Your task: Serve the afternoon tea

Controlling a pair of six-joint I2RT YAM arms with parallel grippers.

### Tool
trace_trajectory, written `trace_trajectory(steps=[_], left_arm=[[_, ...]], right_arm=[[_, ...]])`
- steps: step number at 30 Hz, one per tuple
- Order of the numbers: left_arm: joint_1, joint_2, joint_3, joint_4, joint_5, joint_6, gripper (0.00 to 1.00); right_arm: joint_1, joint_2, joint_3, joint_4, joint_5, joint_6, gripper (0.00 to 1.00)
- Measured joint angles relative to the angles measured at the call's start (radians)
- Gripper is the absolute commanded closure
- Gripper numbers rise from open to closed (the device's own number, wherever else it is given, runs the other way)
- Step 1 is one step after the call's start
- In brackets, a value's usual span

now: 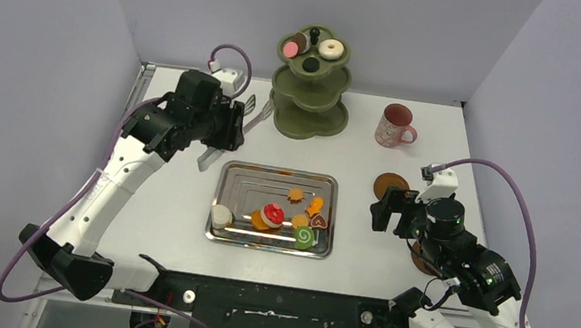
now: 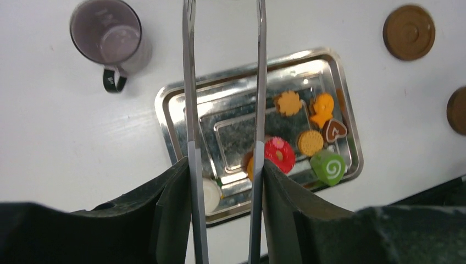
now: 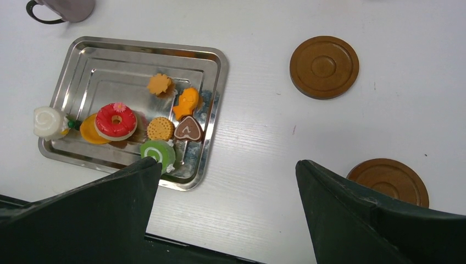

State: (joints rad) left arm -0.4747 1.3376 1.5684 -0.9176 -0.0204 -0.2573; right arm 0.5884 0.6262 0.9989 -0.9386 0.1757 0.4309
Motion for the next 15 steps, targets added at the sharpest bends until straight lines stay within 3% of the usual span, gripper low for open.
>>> trace_trajectory(steps=[7,15], left_arm=[[-0.122,-0.060,-0.125,-0.133,0.002,-0.014,0.59],[-0.299,-0.055,-0.216,-0.166,-0.004,-0.036,0.59]], right_arm=[[0.000,0.000,0.000,-0.008,0.000,0.005,0.00],[0.000,0.000,0.001,-0.025,0.000,0.024,0.00]])
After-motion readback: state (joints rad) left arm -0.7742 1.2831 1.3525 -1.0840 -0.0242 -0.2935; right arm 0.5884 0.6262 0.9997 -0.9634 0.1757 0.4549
